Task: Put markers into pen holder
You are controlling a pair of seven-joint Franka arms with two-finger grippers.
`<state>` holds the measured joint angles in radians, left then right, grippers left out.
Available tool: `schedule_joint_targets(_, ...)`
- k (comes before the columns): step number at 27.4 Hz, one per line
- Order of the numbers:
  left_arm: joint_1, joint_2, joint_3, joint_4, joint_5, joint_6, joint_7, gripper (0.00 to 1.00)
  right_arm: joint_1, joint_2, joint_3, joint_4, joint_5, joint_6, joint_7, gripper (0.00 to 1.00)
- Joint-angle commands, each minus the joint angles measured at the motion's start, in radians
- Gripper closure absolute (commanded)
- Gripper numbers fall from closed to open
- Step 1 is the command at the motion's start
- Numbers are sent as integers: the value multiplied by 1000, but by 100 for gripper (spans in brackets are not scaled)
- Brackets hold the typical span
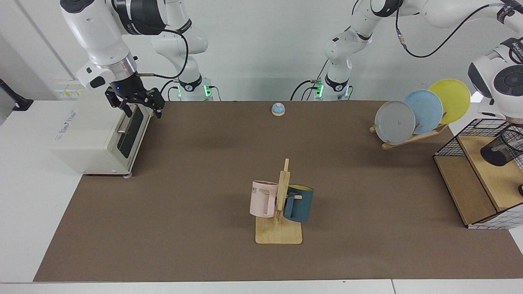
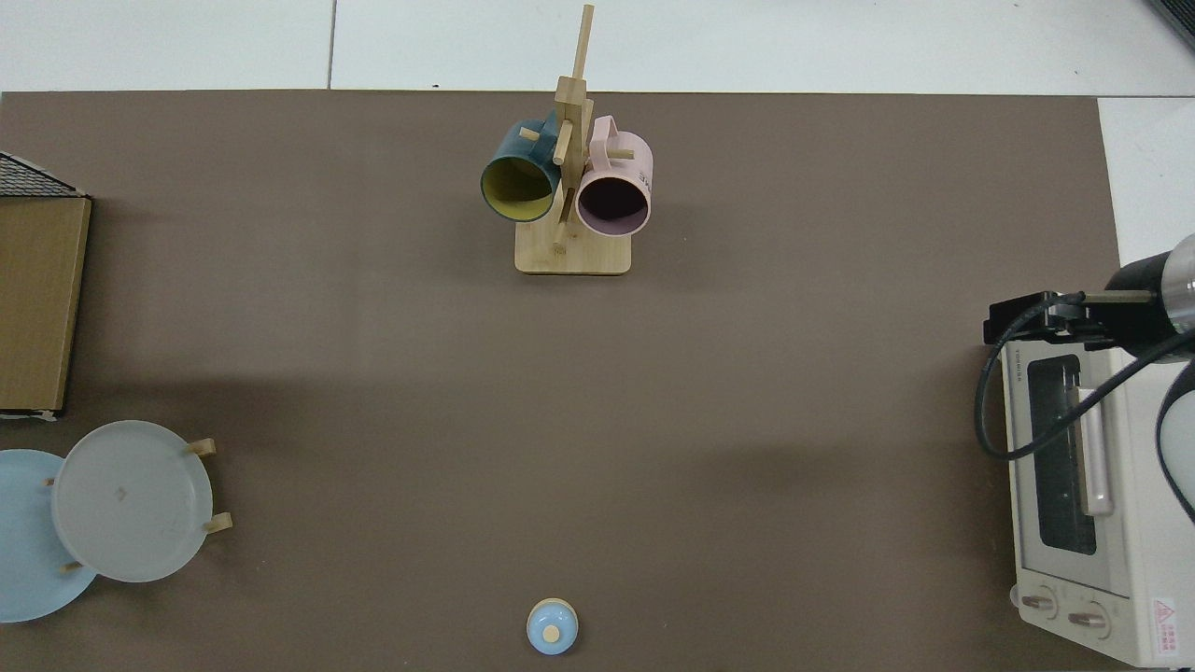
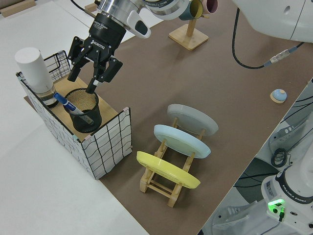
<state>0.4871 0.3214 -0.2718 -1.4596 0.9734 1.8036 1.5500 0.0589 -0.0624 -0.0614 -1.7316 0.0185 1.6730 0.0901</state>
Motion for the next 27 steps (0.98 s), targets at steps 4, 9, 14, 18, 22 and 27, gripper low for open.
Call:
schedule_joint_targets(4,-93,-13,-9,48,5,-56,-8,0,-5,-20,3,-26,14,19,-10,0)
schedule_joint_targets(9,-96,-13,-75,47,-144,-62,-27,0,-5,-20,3,-26,14,19,-9,0)
schedule_joint_targets(14,-49,-36,-75,7,-493,-78,-210,0,-5,-20,3,-26,14,19,-10,0)
schedule_joint_targets(18,-81,-91,-78,-83,-548,-79,-344,0,-5,-20,3,-26,12,19,-10,0)
schedule_joint_targets(22,-108,-117,-98,-139,-587,-69,-487,0,-5,-20,3,-26,14,19,-10,0)
schedule_joint_targets(27,-145,-151,-127,-199,-641,-46,-704,0,-5,-20,3,-26,12,19,-10,0)
